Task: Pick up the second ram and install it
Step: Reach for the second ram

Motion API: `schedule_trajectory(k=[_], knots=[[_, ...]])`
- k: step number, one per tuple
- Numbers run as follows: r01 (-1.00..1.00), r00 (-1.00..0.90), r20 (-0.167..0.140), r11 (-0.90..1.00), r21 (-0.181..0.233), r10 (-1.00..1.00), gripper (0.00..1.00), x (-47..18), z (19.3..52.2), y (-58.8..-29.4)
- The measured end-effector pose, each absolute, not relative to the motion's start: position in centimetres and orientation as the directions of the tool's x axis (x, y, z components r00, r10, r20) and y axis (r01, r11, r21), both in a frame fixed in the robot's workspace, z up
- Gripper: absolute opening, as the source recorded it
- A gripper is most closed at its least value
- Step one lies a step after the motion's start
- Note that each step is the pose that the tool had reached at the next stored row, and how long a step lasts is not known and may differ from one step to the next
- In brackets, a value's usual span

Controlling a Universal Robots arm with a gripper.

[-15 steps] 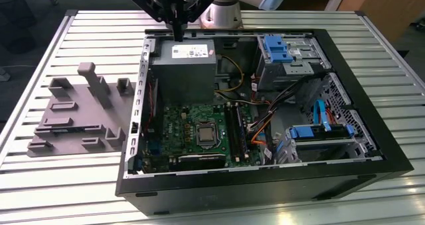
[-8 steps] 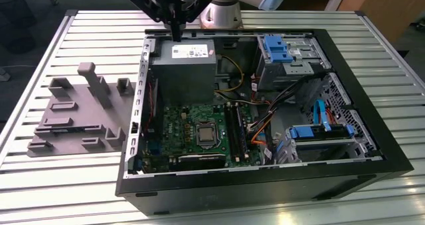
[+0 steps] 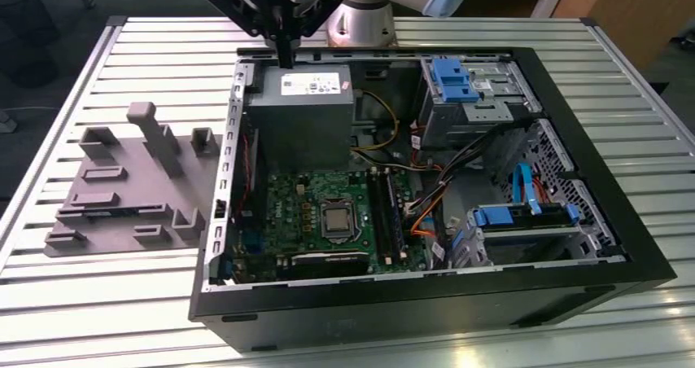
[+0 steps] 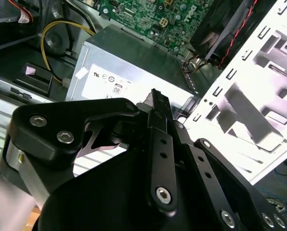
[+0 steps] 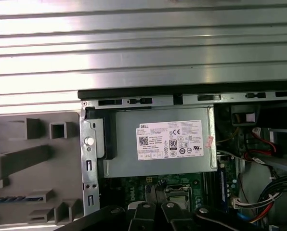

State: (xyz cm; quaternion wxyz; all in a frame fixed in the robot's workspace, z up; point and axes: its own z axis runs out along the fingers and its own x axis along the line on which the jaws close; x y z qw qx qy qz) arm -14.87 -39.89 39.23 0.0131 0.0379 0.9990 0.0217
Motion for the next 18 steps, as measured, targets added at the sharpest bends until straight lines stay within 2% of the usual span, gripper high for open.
schedule_trajectory(k=[18], knots=[[0.075,-0.997,-0.024,0.996,0.044,0.076,0.11,-15.6,39.22,-39.89]])
